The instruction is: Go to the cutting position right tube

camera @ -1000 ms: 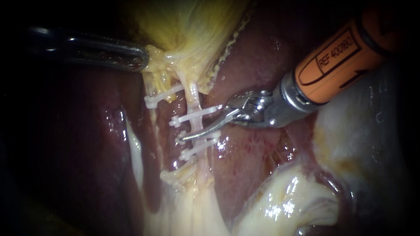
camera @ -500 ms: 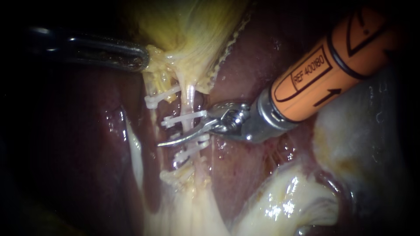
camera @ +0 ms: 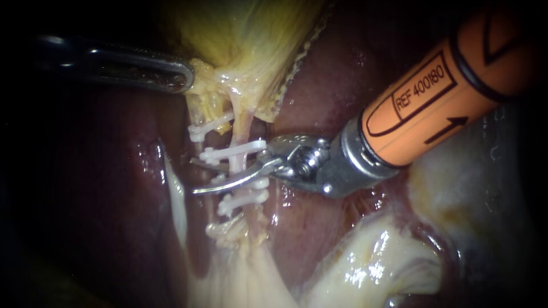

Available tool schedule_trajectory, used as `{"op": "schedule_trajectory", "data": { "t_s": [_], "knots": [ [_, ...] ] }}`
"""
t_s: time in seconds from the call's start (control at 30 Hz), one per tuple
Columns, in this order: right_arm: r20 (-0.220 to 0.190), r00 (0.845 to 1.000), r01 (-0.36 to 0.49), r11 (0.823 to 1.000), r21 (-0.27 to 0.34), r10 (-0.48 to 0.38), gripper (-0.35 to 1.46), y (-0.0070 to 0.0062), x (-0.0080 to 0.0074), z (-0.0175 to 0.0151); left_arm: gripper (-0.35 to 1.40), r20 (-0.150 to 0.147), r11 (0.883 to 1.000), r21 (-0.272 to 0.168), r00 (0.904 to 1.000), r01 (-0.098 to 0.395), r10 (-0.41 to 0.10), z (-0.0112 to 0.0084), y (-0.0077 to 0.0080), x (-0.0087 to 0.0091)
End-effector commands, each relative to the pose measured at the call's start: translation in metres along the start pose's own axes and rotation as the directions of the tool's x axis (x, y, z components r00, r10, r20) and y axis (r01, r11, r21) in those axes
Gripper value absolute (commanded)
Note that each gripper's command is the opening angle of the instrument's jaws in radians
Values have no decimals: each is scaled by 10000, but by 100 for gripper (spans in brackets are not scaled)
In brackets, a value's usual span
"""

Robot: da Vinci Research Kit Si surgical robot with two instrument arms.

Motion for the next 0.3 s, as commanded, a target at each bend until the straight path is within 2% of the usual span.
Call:
{"op": "schedule_trajectory", "data": {
  "t_s": [0.03,0.2,0.3],
  "knots": [
    [10,10000,3,10000,4,-3,142,0,0,0,-35,1,10000,4,10000,-3,3,0,0,0],
    [10,10000,63,10000,2,-63,142,1,0,0,-35,1,10000,4,10000,-2,2,0,0,0],
    [16,9985,539,9985,-5,-539,140,5,-1,-1,-35,1,10000,4,10000,-3,3,0,0,0]
  ]
}}
